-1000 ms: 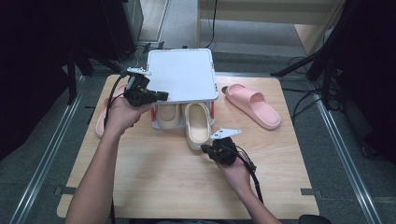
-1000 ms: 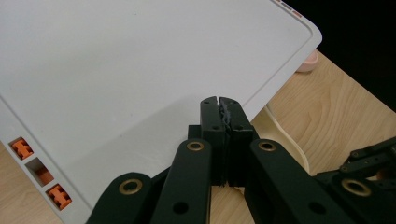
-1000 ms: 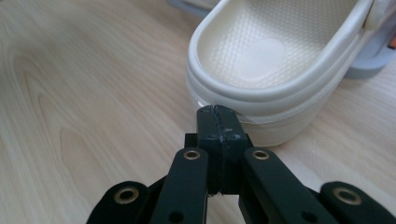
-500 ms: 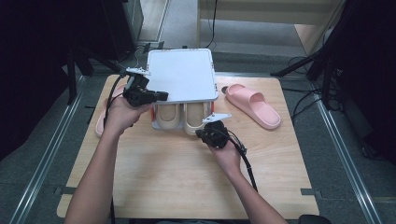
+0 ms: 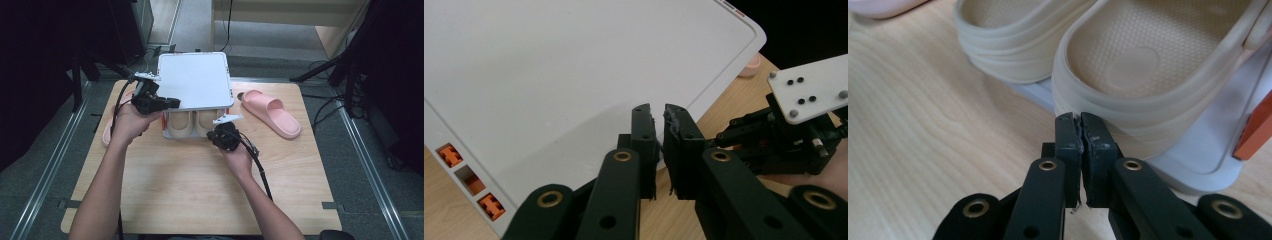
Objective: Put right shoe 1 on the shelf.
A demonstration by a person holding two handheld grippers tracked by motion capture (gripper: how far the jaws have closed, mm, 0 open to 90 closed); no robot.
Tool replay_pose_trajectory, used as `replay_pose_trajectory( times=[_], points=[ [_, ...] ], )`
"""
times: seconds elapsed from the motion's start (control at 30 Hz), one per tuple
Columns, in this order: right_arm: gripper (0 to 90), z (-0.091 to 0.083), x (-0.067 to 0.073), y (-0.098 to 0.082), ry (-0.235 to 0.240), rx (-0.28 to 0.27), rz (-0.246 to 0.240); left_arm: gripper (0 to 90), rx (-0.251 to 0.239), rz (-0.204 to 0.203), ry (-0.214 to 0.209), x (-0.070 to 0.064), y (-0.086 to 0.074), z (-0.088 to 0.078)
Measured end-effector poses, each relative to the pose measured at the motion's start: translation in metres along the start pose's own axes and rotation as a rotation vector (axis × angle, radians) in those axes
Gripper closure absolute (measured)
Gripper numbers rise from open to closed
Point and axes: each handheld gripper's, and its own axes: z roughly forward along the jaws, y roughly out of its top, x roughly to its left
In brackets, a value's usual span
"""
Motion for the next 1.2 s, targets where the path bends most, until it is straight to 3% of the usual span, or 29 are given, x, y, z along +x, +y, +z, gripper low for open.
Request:
replay_pose_trajectory(
  times=[0.17, 0.37, 0.47, 0.67, 0.87, 1.0, 1.1, 1.2],
  points=[
    [83.0, 0.001, -0.001, 0.001, 0.016, -0.001, -0.002, 76.2, -0.011, 0.013, 0.0, -0.002, 0.0, 0.001],
    [75.0, -0.01, 0.003, -0.001, 0.053, -0.001, -0.019, 48.9, -0.031, -0.006, -0.024, -0.004, 0.002, 0.001],
    [70.2, -0.019, 0.004, -0.004, 0.068, -0.019, -0.024, 43.6, -0.04, -0.019, -0.033, -0.005, 0.002, -0.002],
    [62.7, -0.045, 0.001, -0.015, 0.14, 0.001, 0.012, 38.8, -0.046, -0.027, -0.045, -0.005, 0.001, -0.011],
    [55.9, -0.069, 0.0, -0.025, 0.165, -0.057, -0.019, 37.1, -0.01, -0.014, -0.026, -0.006, -0.002, -0.019],
    [50.2, -0.08, 0.002, -0.026, 0.191, -0.084, -0.026, 37.1, -0.017, 0.0, -0.012, -0.007, -0.005, -0.025],
    [48.8, -0.087, 0.004, -0.031, 0.181, -0.063, -0.046, 37.1, -0.025, 0.032, 0.001, -0.009, -0.009, -0.03],
    [48.4, -0.092, 0.004, -0.035, 0.175, -0.039, -0.043, 37.5, -0.033, 0.027, 0.024, -0.008, -0.013, -0.037]
  ],
)
